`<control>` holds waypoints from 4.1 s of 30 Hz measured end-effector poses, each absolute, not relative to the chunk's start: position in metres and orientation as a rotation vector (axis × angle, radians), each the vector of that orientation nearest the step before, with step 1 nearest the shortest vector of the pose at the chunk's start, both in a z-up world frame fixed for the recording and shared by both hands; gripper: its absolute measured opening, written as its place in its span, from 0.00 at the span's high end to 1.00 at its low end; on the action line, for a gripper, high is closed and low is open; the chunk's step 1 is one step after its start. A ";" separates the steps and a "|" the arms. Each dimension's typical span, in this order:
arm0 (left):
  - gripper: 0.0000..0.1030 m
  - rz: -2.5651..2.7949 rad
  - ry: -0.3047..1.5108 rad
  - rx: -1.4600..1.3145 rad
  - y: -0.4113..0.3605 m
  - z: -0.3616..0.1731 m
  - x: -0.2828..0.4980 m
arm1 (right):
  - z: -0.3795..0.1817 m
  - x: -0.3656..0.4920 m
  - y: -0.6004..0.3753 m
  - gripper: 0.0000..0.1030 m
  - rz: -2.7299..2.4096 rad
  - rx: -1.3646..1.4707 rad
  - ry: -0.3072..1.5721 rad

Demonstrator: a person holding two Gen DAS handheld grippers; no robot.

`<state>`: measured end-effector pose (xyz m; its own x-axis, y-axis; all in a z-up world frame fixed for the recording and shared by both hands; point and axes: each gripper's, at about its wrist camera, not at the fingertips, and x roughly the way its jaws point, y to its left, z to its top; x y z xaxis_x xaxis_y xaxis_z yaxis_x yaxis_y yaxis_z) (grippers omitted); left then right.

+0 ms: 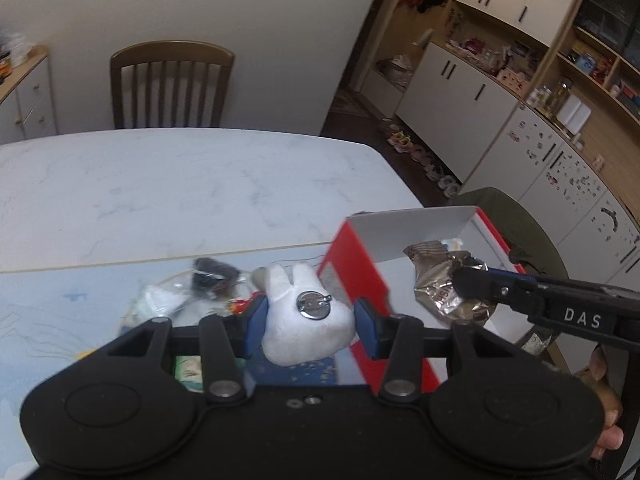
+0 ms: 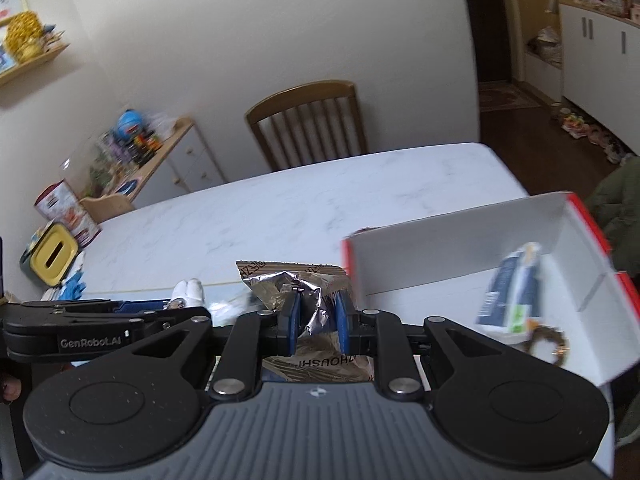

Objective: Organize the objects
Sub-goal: 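Carry the foil bag and plush toy into the red shoebox, then open both tools to drop the foil bag and plush toy in the box, then withdraw both tools from the box back toward the pile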

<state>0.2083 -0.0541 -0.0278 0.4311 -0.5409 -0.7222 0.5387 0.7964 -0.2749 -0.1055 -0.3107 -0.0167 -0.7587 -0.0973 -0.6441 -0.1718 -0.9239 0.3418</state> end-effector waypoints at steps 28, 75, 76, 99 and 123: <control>0.56 -0.722 1.008 0.187 -0.249 -0.089 0.217 | -0.108 -0.072 -0.167 0.82 2.528 -1.157 0.452; 0.37 -0.592 1.161 0.224 -0.310 -0.150 0.249 | -0.122 -0.070 -0.157 0.82 2.535 -1.248 0.521; 0.36 -0.598 1.156 0.219 -0.309 -0.148 0.247 | -0.122 -0.069 -0.157 0.82 2.533 -1.246 0.522; 0.24 -0.733 0.936 0.131 -0.249 -0.063 0.188 | -0.081 -0.042 -0.176 0.72 2.562 -1.134 0.608; 0.03 -0.644 0.811 0.065 -0.082 -0.032 0.165 | -0.054 -0.041 -0.268 0.30 2.637 -1.042 0.644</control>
<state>0.1655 -0.0818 -0.0318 0.5102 -0.5106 -0.6921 0.5585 0.8086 -0.1848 -0.0411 -0.2682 -0.0536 -0.7193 0.0534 -0.6926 -0.3667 -0.8760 0.3133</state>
